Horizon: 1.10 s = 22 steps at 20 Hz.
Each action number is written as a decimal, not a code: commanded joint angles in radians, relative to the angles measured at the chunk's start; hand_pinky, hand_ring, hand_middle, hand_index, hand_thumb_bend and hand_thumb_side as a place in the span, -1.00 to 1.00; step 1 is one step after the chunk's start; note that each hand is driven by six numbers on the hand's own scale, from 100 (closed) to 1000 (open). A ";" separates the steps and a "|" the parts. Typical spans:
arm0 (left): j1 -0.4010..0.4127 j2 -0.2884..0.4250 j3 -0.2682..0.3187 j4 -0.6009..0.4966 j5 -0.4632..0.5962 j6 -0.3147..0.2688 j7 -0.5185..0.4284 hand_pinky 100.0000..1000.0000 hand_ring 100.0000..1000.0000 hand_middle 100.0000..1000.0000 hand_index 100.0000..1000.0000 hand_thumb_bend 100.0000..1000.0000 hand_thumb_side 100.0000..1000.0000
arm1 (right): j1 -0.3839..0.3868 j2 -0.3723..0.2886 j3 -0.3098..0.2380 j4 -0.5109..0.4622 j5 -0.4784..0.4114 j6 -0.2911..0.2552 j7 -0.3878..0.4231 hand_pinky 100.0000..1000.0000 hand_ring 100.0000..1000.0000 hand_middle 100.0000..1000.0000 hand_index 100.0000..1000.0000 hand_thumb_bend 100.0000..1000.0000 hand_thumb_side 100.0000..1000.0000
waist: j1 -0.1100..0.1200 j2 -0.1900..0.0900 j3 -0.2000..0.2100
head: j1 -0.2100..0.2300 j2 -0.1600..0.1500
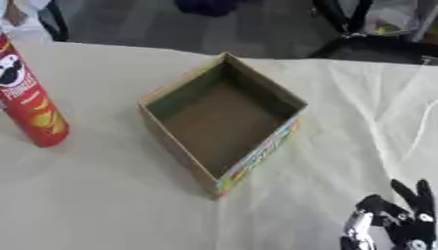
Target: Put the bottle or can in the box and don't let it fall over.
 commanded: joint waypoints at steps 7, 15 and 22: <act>-0.054 0.050 -0.019 -0.017 -0.337 -0.081 -0.119 0.45 0.84 0.98 1.00 -1.00 0.24 | 0.008 -0.011 0.002 -0.012 0.011 0.007 -0.002 -0.39 0.09 0.47 0.91 -1.00 0.12 | 0.002 -0.025 0.000 | 0.012 -0.010; -0.187 0.015 -0.116 0.113 -0.779 -0.134 -0.276 0.66 0.91 0.99 1.00 -1.00 0.44 | 0.017 -0.018 0.012 -0.012 0.013 0.011 -0.002 -0.39 0.08 0.46 0.91 -1.00 0.12 | 0.003 -0.035 0.000 | 0.021 -0.006; -0.275 -0.039 -0.126 0.363 -0.865 -0.102 -0.323 0.66 0.90 1.00 1.00 -1.00 0.58 | 0.018 -0.018 0.011 -0.012 0.014 0.015 -0.002 -0.39 0.08 0.46 0.91 -1.00 0.12 | 0.007 -0.035 0.002 | 0.023 0.000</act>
